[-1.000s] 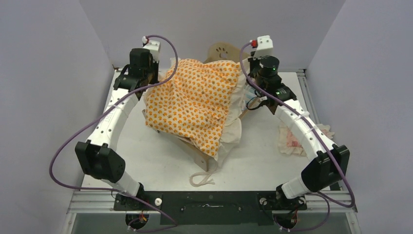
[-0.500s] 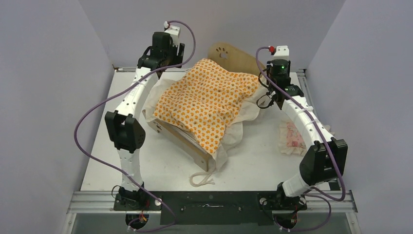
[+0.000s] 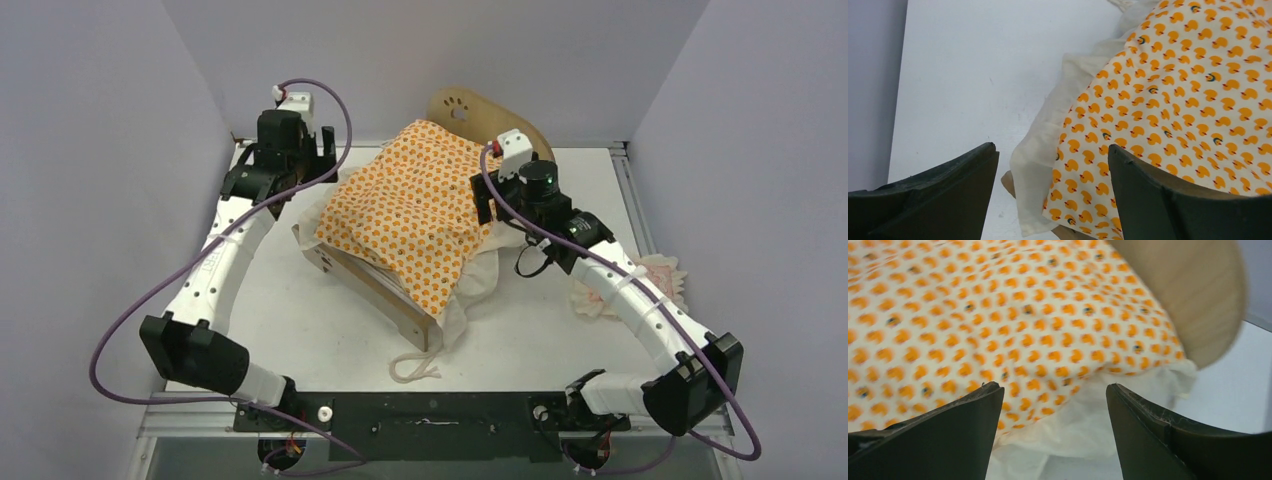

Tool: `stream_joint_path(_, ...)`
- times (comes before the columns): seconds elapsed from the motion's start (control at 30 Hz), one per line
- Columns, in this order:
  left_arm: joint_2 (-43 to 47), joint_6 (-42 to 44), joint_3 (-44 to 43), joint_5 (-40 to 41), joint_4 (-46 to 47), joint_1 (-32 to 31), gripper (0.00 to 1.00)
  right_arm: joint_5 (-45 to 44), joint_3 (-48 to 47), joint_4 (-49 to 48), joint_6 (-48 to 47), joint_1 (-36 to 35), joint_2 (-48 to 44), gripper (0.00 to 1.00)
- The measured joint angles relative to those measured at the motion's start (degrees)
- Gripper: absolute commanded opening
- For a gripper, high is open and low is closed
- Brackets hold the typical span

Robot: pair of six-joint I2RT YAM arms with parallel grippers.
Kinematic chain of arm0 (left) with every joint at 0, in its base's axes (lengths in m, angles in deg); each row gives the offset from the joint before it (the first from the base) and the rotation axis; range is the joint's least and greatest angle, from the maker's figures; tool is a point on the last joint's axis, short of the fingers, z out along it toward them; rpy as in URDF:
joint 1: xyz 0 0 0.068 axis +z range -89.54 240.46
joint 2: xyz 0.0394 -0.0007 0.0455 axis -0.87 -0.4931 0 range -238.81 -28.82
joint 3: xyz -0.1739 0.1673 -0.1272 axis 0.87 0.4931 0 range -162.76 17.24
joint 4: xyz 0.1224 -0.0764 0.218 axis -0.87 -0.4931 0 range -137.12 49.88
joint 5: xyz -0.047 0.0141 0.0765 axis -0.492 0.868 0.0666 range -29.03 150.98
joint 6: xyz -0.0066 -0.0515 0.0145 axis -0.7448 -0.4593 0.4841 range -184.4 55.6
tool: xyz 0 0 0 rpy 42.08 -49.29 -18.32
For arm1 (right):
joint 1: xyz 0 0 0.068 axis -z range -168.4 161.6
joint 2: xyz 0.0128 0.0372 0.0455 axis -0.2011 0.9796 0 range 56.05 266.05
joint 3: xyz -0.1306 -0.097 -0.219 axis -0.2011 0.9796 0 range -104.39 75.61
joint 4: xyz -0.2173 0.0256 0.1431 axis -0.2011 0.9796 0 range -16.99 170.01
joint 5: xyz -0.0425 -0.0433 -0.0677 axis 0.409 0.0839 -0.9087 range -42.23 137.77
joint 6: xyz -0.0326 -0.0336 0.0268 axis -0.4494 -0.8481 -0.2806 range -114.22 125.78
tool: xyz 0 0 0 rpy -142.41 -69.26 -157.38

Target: Set up the pet bed

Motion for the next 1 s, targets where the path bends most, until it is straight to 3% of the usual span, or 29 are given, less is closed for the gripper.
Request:
stream_joint_path(0.27,-6.14,-4.74,3.1,-5.77,0.79,4.83,0.73,16.9,6.82,-0.81,-1.64,-10.58,-0.2,0.77)
stream_joint_path(0.43,-11.08,-7.65,3.5,-11.21,1.03,4.42,0.7,20.87,6.88,-0.92,-2.05,-17.49,2.97,0.77)
stream_joint_path(0.6,-12.04,-9.73,6.27,-13.68,1.51,4.42,0.54,21.09,9.64,-3.37,-1.84,-21.68,4.87,0.75)
stream_joint_path(0.7,-12.7,-10.58,7.32,-14.49,1.62,4.24,0.33,20.35,11.56,-4.48,-1.55,-22.95,6.54,0.72)
stream_joint_path(0.77,-13.35,-10.82,8.02,-14.93,1.9,4.0,0.14,19.63,12.59,-4.98,-1.4,-23.61,7.63,0.65)
stream_joint_path(0.83,-14.21,-10.84,8.11,-15.32,1.97,3.63,0.03,19.12,12.85,-5.38,-1.29,-24.28,8.57,0.52)
stream_joint_path(0.97,-16.7,-8.59,5.55,-15.3,0.66,2.78,0.0,18.51,12.87,-6.71,-0.26,-25.64,9.94,0.1)
stream_joint_path(1.0,-17.68,-7.56,3.54,-15.06,-0.13,2.54,0.0,18.4,12.85,-7.04,-0.07,-25.83,10.1,0.06)
